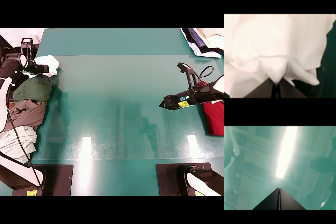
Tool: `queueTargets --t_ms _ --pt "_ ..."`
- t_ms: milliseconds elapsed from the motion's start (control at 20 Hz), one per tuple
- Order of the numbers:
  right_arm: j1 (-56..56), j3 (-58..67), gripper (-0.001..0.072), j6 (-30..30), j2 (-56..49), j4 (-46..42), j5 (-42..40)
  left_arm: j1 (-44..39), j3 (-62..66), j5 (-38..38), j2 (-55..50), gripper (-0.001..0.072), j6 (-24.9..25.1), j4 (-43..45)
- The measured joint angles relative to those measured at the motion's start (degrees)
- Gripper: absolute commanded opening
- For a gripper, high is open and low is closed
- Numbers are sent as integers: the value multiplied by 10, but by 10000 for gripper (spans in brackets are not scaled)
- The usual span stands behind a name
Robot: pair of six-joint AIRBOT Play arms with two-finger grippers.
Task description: Fold the shirts.
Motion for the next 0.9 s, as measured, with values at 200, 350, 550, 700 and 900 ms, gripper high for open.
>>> queueTargets --t_ms 200,350,550,700,900 --pt "0 10 21 1 0 0 -3 -2 63 -48 4 23 -1 -30" --pt "0 48 21 2 0 0 -3 -19 150 -82 45 23 31 -86" --pt "0 133 21 2 0 -1 -17 -61 223 -120 150 23 123 -241" --pt "0 200 21 2 0 -3 -36 -110 241 -179 229 23 189 -354" --pt "0 278 20 2 0 -5 -62 -188 229 -262 287 23 239 -438"
